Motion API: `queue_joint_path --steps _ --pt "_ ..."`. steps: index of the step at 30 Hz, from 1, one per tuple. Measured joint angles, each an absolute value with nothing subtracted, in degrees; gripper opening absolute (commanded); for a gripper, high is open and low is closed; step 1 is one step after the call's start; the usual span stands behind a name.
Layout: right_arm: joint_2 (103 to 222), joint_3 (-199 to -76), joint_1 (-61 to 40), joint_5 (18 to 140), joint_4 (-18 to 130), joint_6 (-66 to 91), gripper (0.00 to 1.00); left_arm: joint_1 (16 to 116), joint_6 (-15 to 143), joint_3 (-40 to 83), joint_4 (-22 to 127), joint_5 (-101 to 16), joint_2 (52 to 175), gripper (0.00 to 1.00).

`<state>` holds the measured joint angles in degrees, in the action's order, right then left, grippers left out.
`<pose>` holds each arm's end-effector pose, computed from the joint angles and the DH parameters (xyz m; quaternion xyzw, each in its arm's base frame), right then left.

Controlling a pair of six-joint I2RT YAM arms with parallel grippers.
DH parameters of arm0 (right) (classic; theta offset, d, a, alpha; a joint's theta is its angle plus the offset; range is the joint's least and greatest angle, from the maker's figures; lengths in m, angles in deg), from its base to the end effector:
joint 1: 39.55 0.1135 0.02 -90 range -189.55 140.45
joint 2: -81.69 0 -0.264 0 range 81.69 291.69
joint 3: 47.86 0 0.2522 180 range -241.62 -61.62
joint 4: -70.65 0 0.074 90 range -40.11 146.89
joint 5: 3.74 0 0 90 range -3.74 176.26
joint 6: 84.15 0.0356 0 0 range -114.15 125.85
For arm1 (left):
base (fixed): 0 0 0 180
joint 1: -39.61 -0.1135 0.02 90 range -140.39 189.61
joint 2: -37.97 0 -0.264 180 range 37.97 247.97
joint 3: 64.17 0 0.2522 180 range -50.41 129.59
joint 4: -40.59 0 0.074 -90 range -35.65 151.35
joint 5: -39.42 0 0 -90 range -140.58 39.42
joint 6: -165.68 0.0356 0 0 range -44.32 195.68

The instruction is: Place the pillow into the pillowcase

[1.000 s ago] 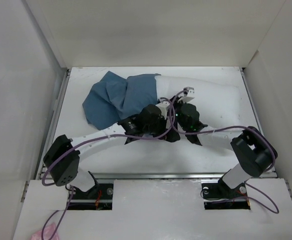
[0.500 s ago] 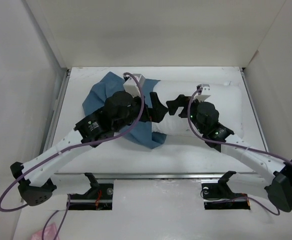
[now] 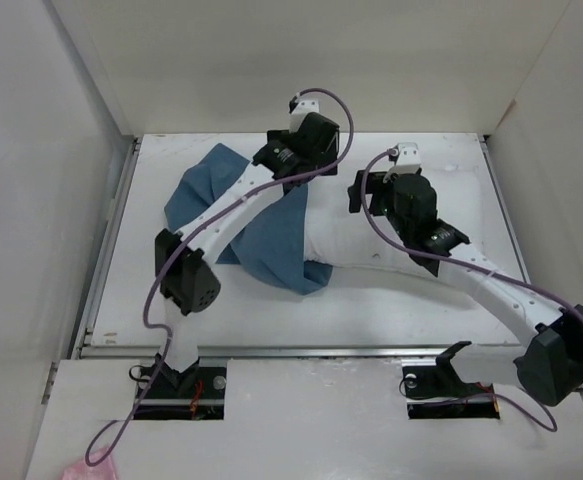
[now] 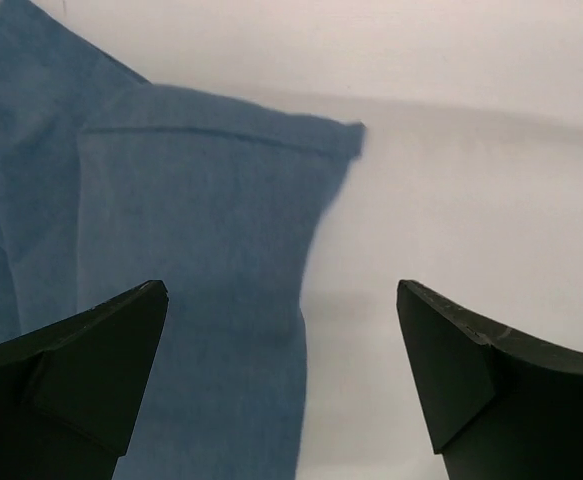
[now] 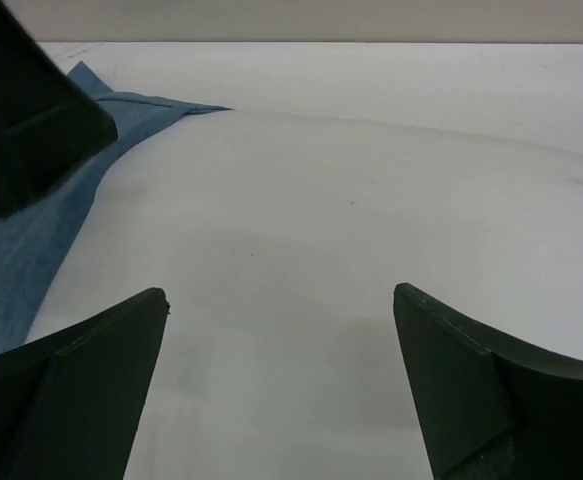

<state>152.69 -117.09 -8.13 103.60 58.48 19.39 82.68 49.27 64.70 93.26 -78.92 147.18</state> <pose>0.2538 0.1426 0.3293 -0.0293 0.7837 0.1232 0.6082 0.3276 -0.2831 0.3903 0.0079 0.8600 -0.0868 0.5027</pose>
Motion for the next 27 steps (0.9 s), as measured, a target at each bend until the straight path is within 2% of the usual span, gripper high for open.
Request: queue_joint_path --steps 3,7,17,27 --pt "152.97 -117.22 -10.36 101.29 58.48 17.10 1.00 79.16 51.50 72.83 95.01 -79.34 155.13 1.00" --pt "154.61 -118.68 -12.50 97.11 58.52 13.69 1.00 75.58 55.13 74.36 95.89 -78.05 159.04 1.00" --pt "163.29 -124.98 -13.28 92.35 57.14 6.08 1.00 74.86 61.68 74.69 94.16 -74.18 162.41 1.00" --pt "163.60 -125.19 -13.44 91.82 57.23 4.73 1.00 75.03 65.66 74.75 91.45 -65.87 160.90 1.00"
